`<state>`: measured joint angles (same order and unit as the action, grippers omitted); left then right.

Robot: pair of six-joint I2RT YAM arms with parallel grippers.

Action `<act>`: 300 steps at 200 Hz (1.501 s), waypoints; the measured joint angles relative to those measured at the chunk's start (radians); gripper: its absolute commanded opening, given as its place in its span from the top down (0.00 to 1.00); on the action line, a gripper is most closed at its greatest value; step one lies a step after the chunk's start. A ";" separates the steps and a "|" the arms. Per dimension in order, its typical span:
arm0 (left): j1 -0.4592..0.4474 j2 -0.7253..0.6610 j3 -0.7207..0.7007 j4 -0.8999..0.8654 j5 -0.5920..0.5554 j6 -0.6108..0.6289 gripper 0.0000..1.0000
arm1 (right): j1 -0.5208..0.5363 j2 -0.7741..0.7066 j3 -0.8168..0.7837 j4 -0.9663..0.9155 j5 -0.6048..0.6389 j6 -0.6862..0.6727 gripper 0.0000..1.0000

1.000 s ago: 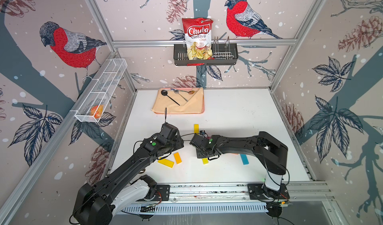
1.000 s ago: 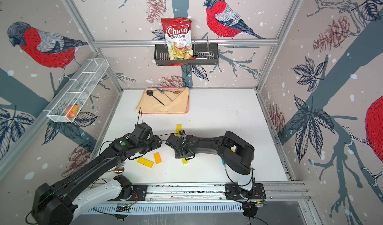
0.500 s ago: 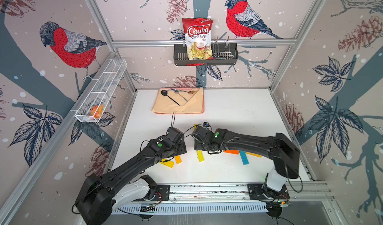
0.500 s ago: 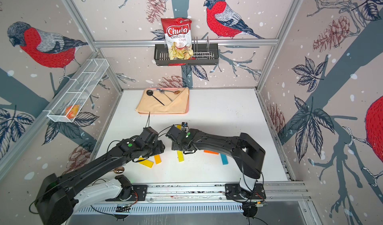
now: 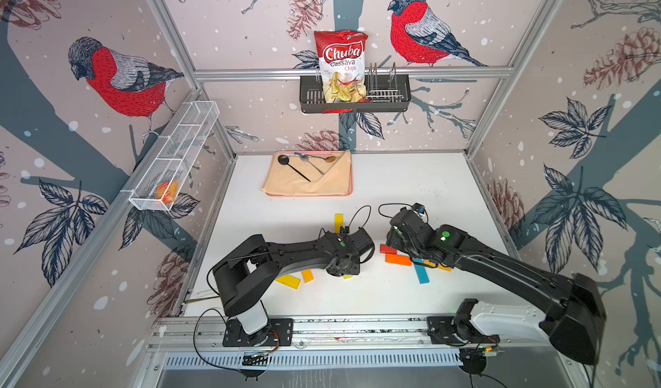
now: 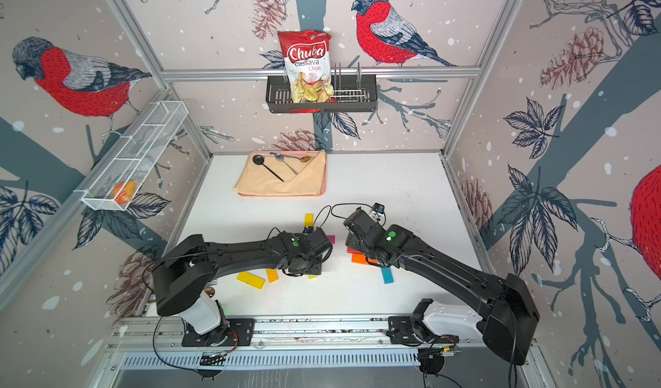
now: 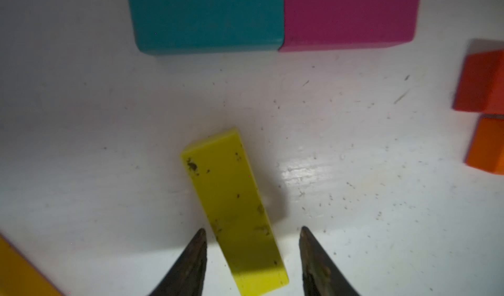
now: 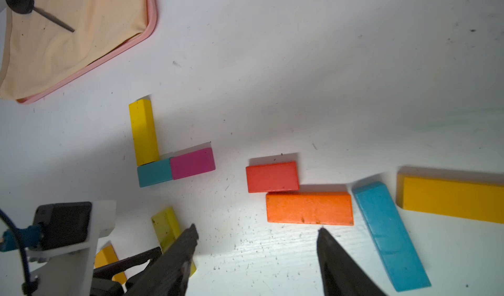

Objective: Assemble the letter h with building blocks
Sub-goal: Pick up the building block from the center of the board, then assemble the building block at the center of the board.

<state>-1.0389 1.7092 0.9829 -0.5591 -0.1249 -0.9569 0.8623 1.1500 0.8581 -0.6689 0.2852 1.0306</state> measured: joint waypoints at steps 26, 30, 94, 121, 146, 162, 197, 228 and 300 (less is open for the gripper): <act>-0.011 0.040 0.041 -0.022 -0.040 -0.016 0.44 | -0.034 -0.069 -0.049 0.002 -0.009 -0.021 0.29; -0.011 0.045 0.045 -0.026 -0.044 -0.018 0.45 | -0.039 -0.076 -0.054 0.002 -0.009 -0.025 0.29; -0.015 0.052 0.045 -0.019 -0.103 -0.045 0.83 | -0.072 -0.114 -0.063 0.001 -0.022 -0.059 0.29; 0.012 0.006 0.006 -0.054 -0.103 -0.055 0.90 | -0.073 -0.104 -0.052 0.001 -0.031 -0.062 0.29; 0.058 -0.048 -0.035 -0.065 -0.093 -0.027 0.90 | -0.073 -0.093 -0.039 0.001 -0.033 -0.062 0.29; 0.090 -0.079 -0.061 -0.060 -0.083 0.000 0.89 | -0.073 -0.090 -0.034 0.000 -0.034 -0.062 0.29; 0.119 -0.084 -0.070 -0.036 -0.050 0.053 0.90 | -0.073 -0.091 -0.034 -0.010 -0.033 -0.059 0.29; 0.126 -0.056 -0.055 -0.012 -0.014 0.084 0.89 | -0.073 -0.096 -0.034 -0.021 -0.033 -0.058 0.29; 0.137 -0.023 -0.027 0.000 0.013 0.092 0.87 | -0.077 -0.116 -0.034 -0.024 -0.031 -0.055 0.29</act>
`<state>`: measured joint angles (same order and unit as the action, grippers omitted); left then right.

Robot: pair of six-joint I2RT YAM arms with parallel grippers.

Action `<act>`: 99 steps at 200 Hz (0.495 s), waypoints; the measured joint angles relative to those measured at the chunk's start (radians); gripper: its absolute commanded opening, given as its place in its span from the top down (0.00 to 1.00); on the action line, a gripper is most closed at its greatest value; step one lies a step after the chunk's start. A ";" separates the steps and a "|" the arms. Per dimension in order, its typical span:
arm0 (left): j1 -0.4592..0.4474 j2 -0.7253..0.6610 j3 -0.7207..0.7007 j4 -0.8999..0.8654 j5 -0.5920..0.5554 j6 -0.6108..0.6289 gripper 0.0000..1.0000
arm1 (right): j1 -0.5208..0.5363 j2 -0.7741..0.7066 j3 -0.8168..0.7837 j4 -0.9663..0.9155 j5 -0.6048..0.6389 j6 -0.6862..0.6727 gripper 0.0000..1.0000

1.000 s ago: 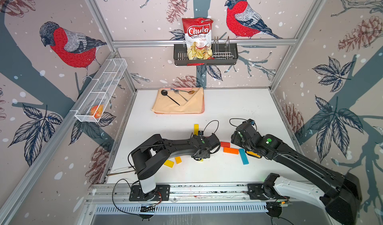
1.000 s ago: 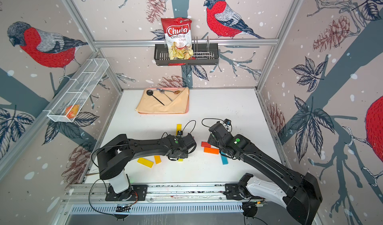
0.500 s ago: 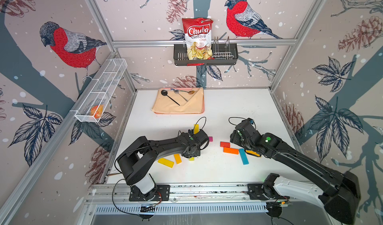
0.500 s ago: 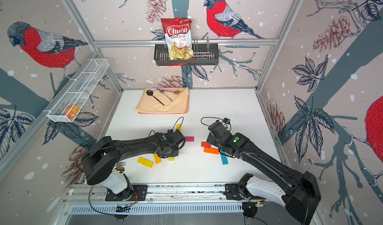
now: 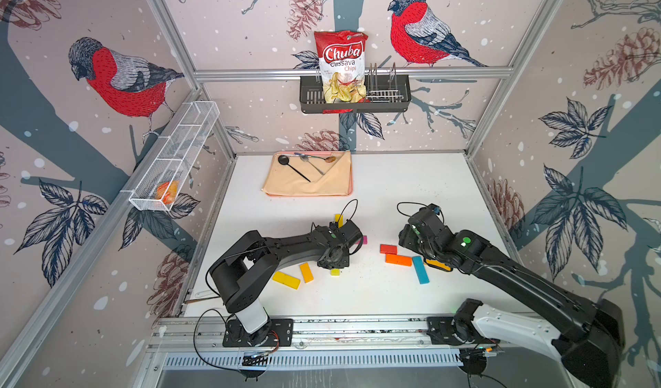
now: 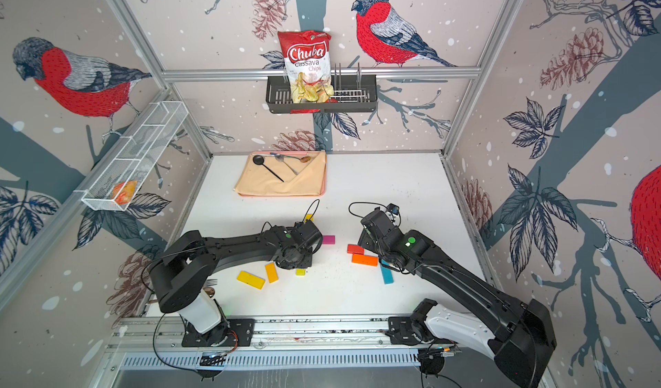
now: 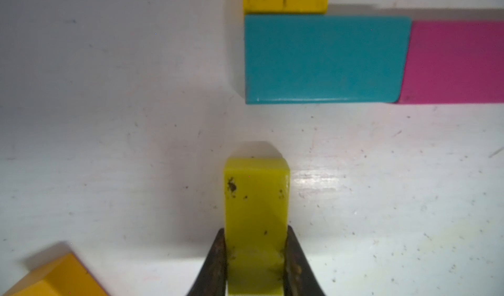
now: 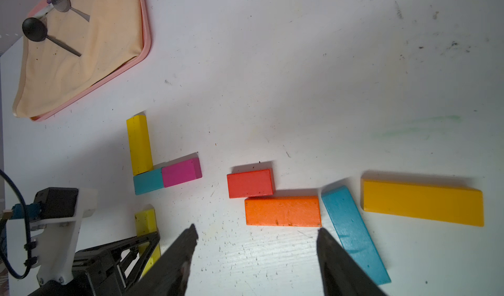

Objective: Assemble the letter h with building blocks
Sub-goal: Assemble the building block at the center of the board.

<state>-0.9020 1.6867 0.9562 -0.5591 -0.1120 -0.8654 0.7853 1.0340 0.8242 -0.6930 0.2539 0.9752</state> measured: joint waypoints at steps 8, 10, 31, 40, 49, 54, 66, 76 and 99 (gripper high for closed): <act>0.002 0.006 0.007 0.000 0.000 0.000 0.88 | 0.000 -0.001 0.000 0.000 0.000 0.000 0.29; 0.002 0.008 0.009 0.000 0.000 0.000 0.88 | 0.000 -0.001 0.000 0.000 0.000 0.000 0.29; 0.003 0.023 0.023 -0.001 -0.001 0.000 0.88 | 0.000 -0.005 -0.001 -0.002 0.000 0.000 0.29; 0.003 0.025 0.024 -0.002 -0.001 0.001 0.88 | 0.000 -0.008 -0.002 -0.004 0.001 0.000 0.29; 0.004 0.027 0.025 -0.002 -0.001 0.001 0.89 | 0.000 -0.009 -0.003 -0.005 0.003 0.000 0.29; 0.004 0.029 0.026 -0.003 0.000 0.001 0.89 | 0.000 -0.010 -0.004 -0.005 0.004 0.000 0.29; 0.004 0.034 0.033 -0.008 0.000 0.002 0.89 | 0.000 -0.012 -0.006 -0.009 0.004 0.000 0.29; 0.004 0.039 0.037 -0.011 0.000 0.005 0.89 | 0.000 -0.013 -0.006 -0.011 0.005 0.000 0.29; 0.004 0.047 0.043 -0.014 -0.001 0.007 0.89 | -0.001 -0.013 -0.006 -0.013 0.006 0.000 0.29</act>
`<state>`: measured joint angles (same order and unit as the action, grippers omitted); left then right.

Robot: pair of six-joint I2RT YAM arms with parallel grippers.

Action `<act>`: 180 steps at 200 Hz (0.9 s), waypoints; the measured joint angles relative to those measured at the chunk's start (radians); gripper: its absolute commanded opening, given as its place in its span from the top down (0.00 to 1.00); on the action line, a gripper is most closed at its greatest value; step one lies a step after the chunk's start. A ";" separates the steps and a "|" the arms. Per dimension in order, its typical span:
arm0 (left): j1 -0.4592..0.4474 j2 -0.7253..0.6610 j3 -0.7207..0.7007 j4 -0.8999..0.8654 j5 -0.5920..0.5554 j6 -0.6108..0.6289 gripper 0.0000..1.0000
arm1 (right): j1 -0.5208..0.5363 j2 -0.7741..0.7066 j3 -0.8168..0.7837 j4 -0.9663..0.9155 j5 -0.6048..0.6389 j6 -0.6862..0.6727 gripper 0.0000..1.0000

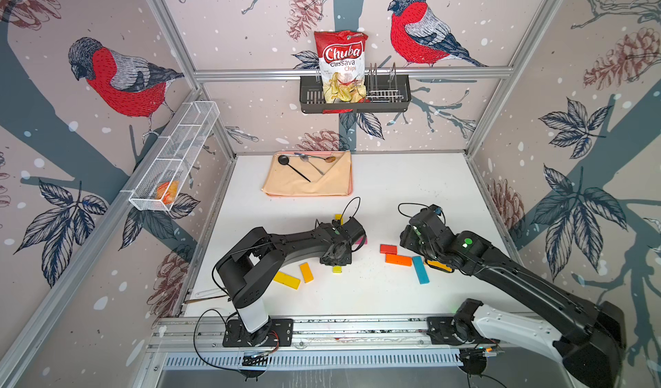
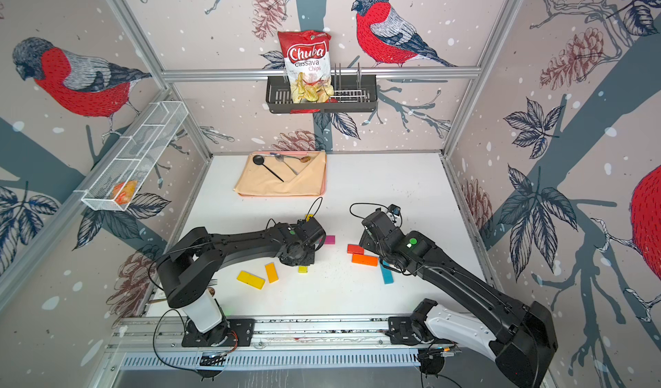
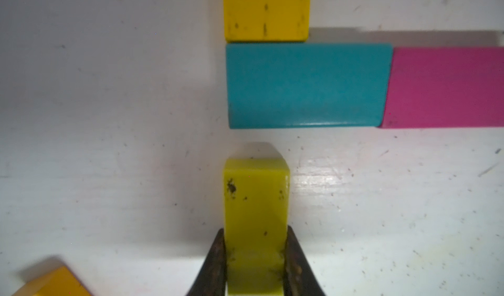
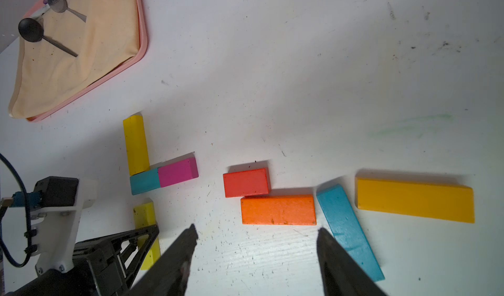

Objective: Assemble the letter h with building blocks
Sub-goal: Assemble the building block at the center of the board.

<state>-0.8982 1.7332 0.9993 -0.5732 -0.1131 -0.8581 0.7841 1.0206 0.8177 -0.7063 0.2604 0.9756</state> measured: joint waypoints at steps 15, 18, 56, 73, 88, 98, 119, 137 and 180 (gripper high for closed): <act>0.000 0.004 0.005 -0.005 0.000 0.000 0.89 | 0.000 0.000 0.000 -0.003 0.000 0.000 0.29; 0.000 0.006 0.010 -0.009 0.000 0.000 0.89 | 0.000 0.000 0.000 -0.004 0.000 0.000 0.29; 0.003 0.031 0.043 -0.013 -0.003 0.001 0.89 | 0.000 0.000 -0.003 -0.005 0.000 0.000 0.29; 0.003 0.034 0.048 -0.014 -0.003 0.001 0.90 | 0.000 -0.004 -0.005 -0.005 0.000 0.000 0.29; 0.004 0.035 0.048 -0.014 -0.003 0.001 0.87 | -0.001 -0.007 -0.006 -0.005 0.000 0.000 0.29; 0.004 0.035 0.048 -0.014 -0.007 0.001 0.78 | -0.001 -0.010 -0.007 -0.005 0.000 0.000 0.29; 0.004 0.034 0.048 -0.013 -0.011 0.000 0.57 | -0.001 -0.016 -0.008 -0.005 0.000 0.000 0.28; 0.005 0.028 0.048 -0.004 -0.011 -0.004 0.47 | 0.000 -0.015 -0.008 -0.005 -0.002 0.000 0.28; 0.005 -0.061 0.053 -0.026 -0.011 -0.011 0.41 | 0.083 0.030 0.007 -0.011 0.005 0.023 0.25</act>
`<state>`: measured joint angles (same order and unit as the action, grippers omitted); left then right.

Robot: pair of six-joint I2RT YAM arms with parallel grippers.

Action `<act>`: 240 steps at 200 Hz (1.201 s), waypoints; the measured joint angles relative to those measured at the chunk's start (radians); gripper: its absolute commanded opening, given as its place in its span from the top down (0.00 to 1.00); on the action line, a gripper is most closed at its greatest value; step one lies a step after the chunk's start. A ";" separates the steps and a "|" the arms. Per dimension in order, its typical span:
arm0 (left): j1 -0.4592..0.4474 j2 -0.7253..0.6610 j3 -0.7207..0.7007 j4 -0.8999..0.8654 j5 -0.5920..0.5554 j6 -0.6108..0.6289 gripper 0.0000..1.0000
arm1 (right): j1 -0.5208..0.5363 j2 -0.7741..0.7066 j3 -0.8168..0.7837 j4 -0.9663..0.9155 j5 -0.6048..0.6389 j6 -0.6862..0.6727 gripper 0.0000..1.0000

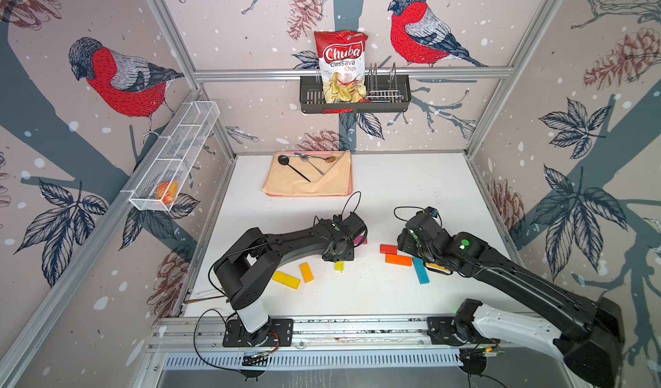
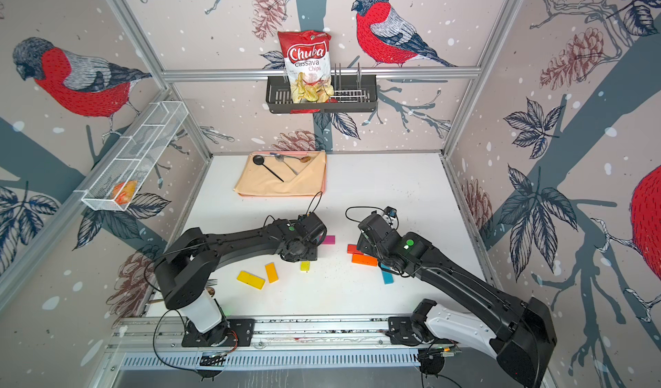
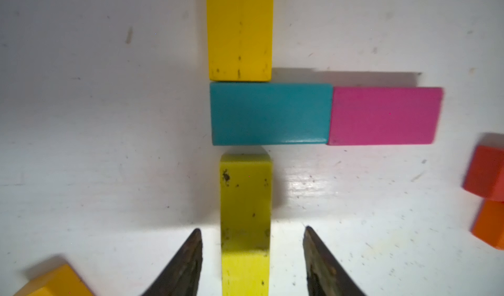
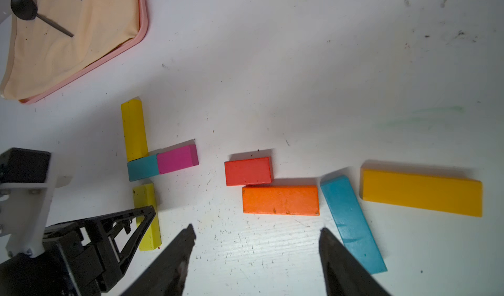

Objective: Assemble the letter h with building blocks
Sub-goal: Assemble the building block at the center of the board.

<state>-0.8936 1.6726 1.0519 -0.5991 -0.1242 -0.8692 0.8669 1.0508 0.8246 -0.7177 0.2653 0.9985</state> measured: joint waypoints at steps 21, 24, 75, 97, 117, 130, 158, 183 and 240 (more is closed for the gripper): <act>-0.001 -0.099 0.006 -0.039 -0.014 -0.010 0.37 | 0.080 0.058 0.012 0.011 0.013 0.044 0.21; -0.001 -0.119 0.006 -0.047 -0.022 -0.013 0.37 | 0.095 0.072 0.014 0.014 0.014 0.054 0.20; 0.180 -0.535 -0.128 -0.176 -0.160 -0.025 0.40 | 0.277 0.476 0.209 0.102 -0.003 0.124 0.24; 0.323 -0.685 -0.207 -0.205 -0.165 -0.014 0.40 | 0.306 0.658 0.354 0.132 -0.026 0.121 0.25; 0.429 -0.748 -0.253 -0.221 -0.134 0.017 0.40 | 0.308 0.796 0.466 0.138 -0.052 0.099 0.29; 0.470 -0.763 -0.273 -0.223 -0.116 0.040 0.41 | 0.301 0.861 0.523 0.131 -0.063 0.097 0.30; 0.495 -0.775 -0.291 -0.223 -0.082 0.069 0.40 | 0.290 0.972 0.631 0.096 -0.074 0.074 0.34; 0.500 -0.777 -0.292 -0.219 -0.061 0.090 0.41 | 0.290 1.012 0.659 0.064 -0.087 0.073 0.42; 0.501 -0.777 -0.293 -0.219 -0.036 0.110 0.41 | 0.285 1.056 0.705 0.025 -0.094 0.073 0.52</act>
<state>-0.3927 0.8955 0.7593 -0.8177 -0.1600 -0.7593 1.1519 2.1071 1.5299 -0.6926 0.1715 1.0718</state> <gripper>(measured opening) 0.595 0.498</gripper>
